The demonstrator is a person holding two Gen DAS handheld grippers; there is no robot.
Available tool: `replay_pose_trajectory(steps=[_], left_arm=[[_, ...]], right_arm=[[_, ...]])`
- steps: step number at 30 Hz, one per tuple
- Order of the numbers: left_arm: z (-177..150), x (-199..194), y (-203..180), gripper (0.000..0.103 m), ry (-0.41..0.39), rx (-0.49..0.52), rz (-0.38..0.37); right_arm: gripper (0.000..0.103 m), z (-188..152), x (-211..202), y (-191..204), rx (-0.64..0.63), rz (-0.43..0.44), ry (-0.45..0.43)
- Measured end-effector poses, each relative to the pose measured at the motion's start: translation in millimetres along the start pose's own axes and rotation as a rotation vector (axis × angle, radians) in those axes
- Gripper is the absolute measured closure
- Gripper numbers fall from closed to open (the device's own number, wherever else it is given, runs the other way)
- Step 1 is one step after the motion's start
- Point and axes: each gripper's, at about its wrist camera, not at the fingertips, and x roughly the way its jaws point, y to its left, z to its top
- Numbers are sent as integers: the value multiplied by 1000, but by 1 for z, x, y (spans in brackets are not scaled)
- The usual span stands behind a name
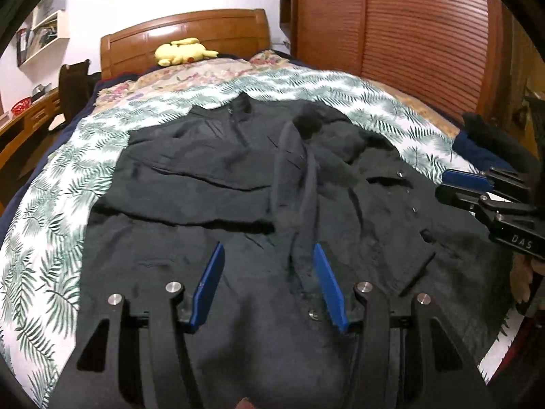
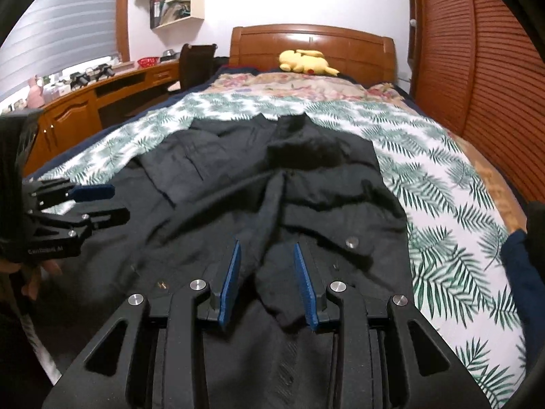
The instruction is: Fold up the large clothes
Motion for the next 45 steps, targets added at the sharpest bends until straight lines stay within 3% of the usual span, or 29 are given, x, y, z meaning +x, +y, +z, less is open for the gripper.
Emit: replay_pose_trajectory(steps=[12,21,27,31,34,37,39,45], left_arm=[[-11,28,-14,49,94,-7,-22],[-17,37,-13,49,125,-19,-35],[-18,34,-17,49,131,-19,-96],[-21,40,-18,50,175,-37,-136],[-23,41,-20,58,192,-32,-147],[-24,39,-23,72,189,-18,-131],[-23,35,-24,94,174,-4,-125],[-3,-4,-15,99,76,52,-82]], right_arm=[[55,-29,22,-19,59,25,84],[54,-36,32,-19,69,8,117],[53,-36,34,-16,49,0,123],[53,-36,35,-15,50,0,123],[53,-36,35,-14,48,0,124],[53,-36,35,-14,48,-1,123],[52,-36,35,-13,45,-1,122],[52,-35,36,-13,38,-2,127]])
